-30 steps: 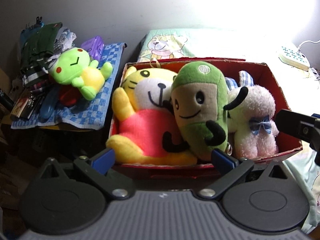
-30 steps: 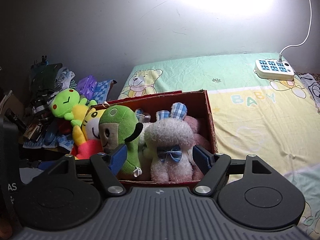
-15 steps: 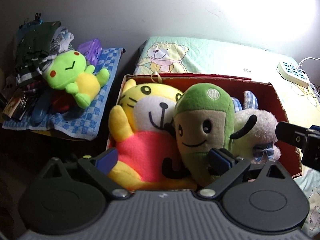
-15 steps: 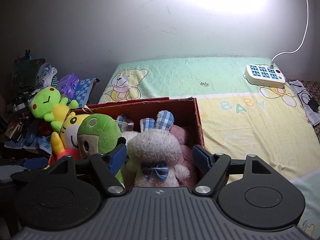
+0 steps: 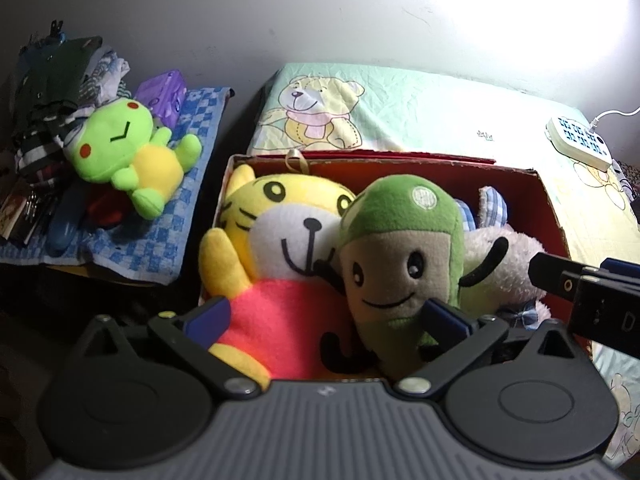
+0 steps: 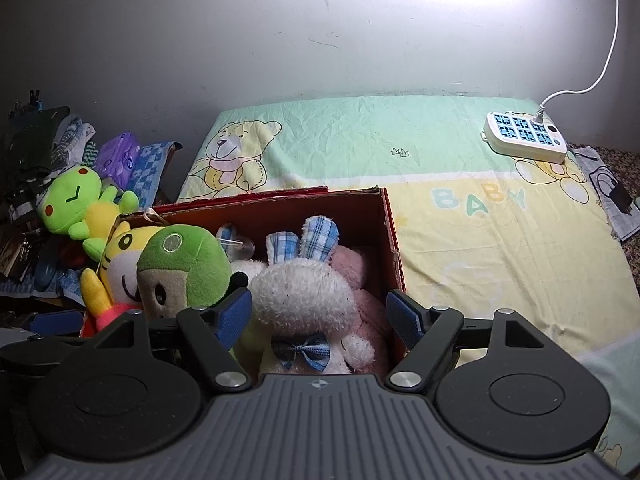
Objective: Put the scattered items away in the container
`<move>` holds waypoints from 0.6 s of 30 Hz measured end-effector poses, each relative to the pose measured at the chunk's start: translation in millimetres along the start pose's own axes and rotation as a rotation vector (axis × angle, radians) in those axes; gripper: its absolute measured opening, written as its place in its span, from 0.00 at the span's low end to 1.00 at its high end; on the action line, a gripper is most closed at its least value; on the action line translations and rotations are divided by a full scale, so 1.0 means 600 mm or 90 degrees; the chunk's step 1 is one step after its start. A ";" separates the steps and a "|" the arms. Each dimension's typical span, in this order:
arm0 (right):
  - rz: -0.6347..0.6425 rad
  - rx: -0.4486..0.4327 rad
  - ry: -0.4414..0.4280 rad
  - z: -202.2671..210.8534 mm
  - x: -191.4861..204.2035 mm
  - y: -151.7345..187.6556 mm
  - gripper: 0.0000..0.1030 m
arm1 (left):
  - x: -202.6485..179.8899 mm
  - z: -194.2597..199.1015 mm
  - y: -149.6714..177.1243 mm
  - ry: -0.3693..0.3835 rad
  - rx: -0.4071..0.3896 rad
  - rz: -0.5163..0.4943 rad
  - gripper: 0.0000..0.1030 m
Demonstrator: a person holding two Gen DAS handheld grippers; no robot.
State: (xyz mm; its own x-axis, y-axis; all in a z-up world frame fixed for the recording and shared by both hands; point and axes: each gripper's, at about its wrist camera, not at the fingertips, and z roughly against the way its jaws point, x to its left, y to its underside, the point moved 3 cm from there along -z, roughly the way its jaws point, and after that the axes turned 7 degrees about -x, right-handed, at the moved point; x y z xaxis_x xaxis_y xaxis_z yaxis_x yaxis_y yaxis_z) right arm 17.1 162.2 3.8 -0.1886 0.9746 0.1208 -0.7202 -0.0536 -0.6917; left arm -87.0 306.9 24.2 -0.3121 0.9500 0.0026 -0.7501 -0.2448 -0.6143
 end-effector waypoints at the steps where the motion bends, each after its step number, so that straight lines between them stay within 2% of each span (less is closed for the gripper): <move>1: 0.002 0.003 0.002 -0.001 -0.001 0.000 0.75 | -0.002 0.000 0.000 0.001 0.000 -0.004 1.00; 6: -0.005 0.025 0.004 -0.004 -0.015 0.000 0.75 | -0.013 0.003 0.001 -0.004 -0.003 -0.021 0.99; 18: -0.052 0.021 0.007 0.012 -0.054 0.007 0.76 | -0.030 0.030 0.011 0.019 -0.025 -0.028 0.95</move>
State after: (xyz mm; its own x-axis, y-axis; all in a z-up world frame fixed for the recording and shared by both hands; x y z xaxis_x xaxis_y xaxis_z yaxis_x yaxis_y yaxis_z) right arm 15.1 128.6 2.0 -0.1211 0.9784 0.1672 -0.7542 0.0188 -0.6564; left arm -97.1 284.7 34.4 -0.2615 0.9652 0.0073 -0.7395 -0.1955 -0.6442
